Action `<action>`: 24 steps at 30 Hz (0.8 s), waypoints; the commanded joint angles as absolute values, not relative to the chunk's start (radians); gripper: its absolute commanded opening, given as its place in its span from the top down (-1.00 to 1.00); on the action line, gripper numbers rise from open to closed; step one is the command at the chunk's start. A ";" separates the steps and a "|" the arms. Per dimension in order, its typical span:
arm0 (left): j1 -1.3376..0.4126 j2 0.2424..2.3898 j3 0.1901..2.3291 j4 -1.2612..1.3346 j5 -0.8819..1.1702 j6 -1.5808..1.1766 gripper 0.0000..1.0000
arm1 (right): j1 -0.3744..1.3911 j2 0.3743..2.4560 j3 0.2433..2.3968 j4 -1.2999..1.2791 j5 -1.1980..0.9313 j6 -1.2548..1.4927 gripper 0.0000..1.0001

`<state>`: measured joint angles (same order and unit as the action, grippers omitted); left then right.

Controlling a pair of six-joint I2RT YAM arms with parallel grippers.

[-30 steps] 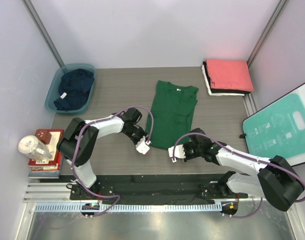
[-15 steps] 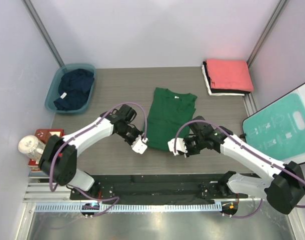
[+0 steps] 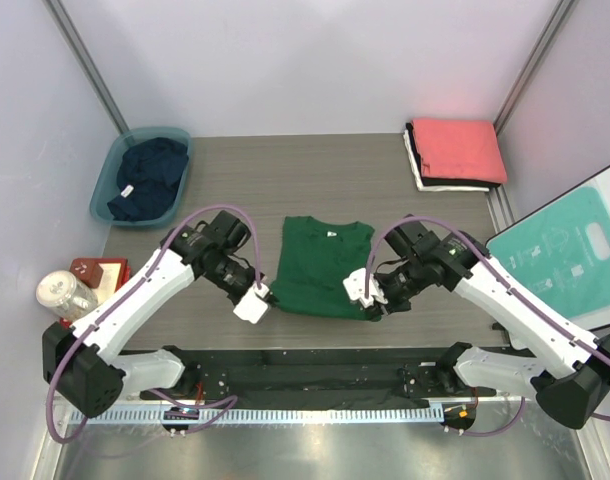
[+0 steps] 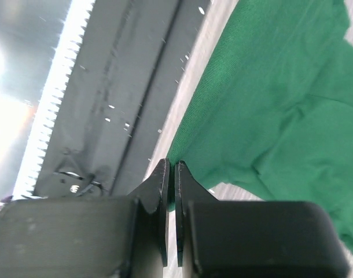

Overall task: Fold and stack the t-shirts
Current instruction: Fold the long partially folded tshirt into a neat square

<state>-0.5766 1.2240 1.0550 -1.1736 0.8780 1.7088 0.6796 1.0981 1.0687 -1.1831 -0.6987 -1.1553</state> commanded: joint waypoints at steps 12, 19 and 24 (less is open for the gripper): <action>-0.554 1.238 1.189 -1.092 0.888 1.635 1.00 | 0.687 1.118 1.152 -1.304 -0.580 -1.212 0.97; -0.505 1.406 1.313 -1.155 0.893 1.683 1.00 | 0.634 1.144 1.143 -1.099 -0.460 -1.225 0.97; -0.491 1.408 1.255 -1.127 0.882 1.723 1.00 | 0.572 1.178 1.114 -0.956 -0.425 -1.255 0.97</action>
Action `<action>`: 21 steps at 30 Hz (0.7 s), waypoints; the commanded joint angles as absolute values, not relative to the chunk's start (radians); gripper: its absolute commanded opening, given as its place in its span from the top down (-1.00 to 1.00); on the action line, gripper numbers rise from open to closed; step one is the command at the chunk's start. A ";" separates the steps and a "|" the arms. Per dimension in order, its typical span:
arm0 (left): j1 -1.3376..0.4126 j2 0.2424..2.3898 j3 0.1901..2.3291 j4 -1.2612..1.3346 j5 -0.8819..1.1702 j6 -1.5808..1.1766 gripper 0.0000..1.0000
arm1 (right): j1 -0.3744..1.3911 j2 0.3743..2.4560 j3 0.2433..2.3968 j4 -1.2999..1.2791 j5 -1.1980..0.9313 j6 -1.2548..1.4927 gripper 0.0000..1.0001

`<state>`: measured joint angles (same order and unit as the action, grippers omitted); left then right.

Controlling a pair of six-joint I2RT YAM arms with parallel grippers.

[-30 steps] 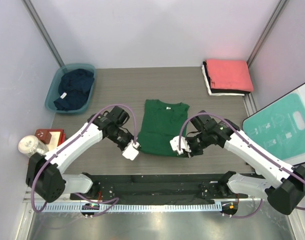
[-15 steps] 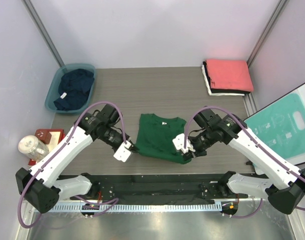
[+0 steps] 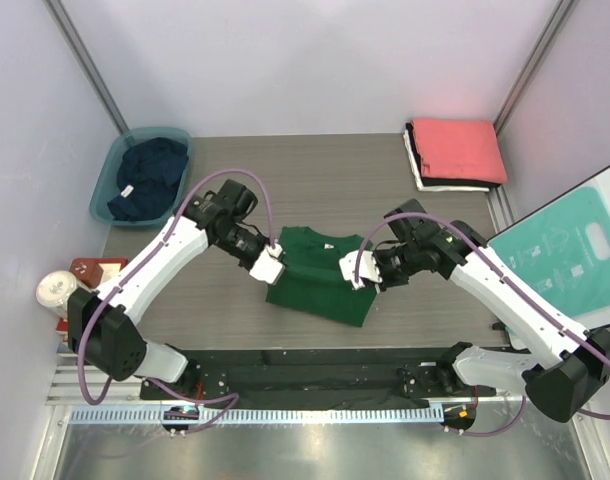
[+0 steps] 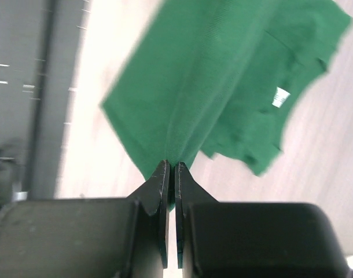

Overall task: Fold and stack the t-shirts
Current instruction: Fold the long partially folded tshirt into a neat square

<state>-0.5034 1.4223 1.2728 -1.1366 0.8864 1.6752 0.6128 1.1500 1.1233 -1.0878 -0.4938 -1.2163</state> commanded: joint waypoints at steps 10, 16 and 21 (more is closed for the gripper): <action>-0.454 1.474 1.252 -1.115 0.864 1.763 0.99 | 0.500 1.307 1.138 -0.819 -0.414 -1.338 0.97; -0.414 1.558 1.272 -1.017 0.850 1.746 0.99 | 0.483 1.351 1.143 -0.792 -0.417 -1.358 0.97; -0.385 1.667 1.315 -0.931 0.838 1.732 1.00 | 0.468 1.379 1.134 -0.761 -0.417 -1.362 0.97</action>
<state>-0.4141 1.6077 1.2606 -1.0210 0.8536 1.7355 0.4877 1.3651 1.1179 -0.8089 -0.4454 -1.3392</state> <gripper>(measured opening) 0.042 0.073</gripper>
